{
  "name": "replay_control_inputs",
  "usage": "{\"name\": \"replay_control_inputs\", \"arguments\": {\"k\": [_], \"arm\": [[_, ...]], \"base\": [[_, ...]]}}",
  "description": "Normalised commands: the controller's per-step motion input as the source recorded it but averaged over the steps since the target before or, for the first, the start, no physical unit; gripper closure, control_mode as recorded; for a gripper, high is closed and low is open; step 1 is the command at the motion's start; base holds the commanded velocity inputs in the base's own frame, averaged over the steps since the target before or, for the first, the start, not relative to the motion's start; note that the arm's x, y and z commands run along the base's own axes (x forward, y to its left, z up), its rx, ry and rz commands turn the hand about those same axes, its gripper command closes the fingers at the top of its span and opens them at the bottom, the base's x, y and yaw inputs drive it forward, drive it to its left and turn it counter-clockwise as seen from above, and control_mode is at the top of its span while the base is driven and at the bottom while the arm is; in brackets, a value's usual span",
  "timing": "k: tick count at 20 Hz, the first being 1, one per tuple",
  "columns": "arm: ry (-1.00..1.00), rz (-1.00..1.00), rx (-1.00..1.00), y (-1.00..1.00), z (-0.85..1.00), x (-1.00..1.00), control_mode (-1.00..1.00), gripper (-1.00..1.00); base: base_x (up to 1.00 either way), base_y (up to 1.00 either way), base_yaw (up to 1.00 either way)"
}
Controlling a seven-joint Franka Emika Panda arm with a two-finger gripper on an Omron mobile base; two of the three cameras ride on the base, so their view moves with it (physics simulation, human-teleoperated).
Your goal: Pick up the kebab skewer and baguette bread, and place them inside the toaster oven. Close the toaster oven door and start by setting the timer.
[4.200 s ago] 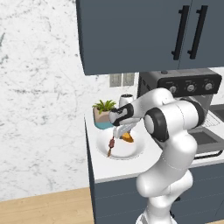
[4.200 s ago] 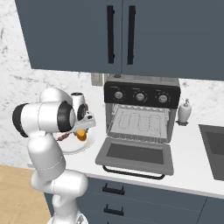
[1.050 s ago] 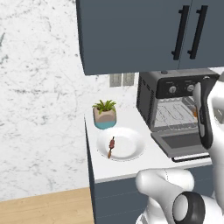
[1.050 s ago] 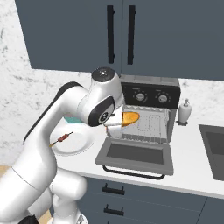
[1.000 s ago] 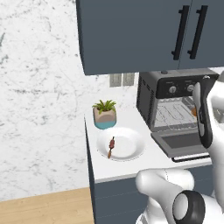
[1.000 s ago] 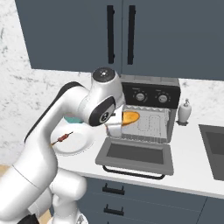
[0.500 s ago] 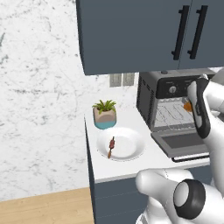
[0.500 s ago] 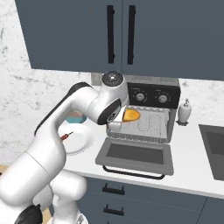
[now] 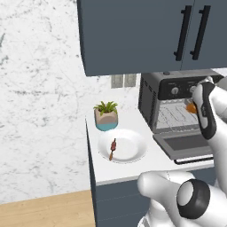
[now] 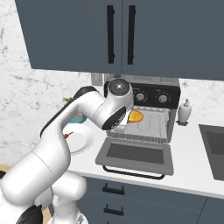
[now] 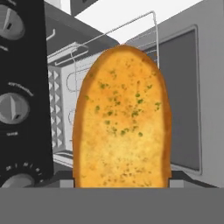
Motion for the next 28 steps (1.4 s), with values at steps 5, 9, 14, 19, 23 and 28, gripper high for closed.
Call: {"name": "replay_control_inputs", "arguments": {"k": [5,9,14,19,23,28], "arm": [[-0.06,0.02,0.00,0.07,-0.19,0.52,-1.00,1.00],[0.00,0.01,0.00,0.00,-0.04,0.46,-1.00,1.00],[0.00,0.01,0.00,-0.03,-0.06,0.43,-1.00,1.00],[0.00,0.00,0.00,-0.09,-0.19,0.26,-1.00,1.00],[0.00,0.01,0.00,-0.07,-0.27,0.07,-1.00,1.00],[0.00,0.00,0.00,0.00,-0.25,0.09,-1.00,1.00]], "base": [[0.00,0.00,0.00],[0.00,0.00,0.00],[0.00,0.00,0.00],[0.00,0.00,0.00],[0.00,0.00,0.00],[0.00,0.00,0.00]]}}
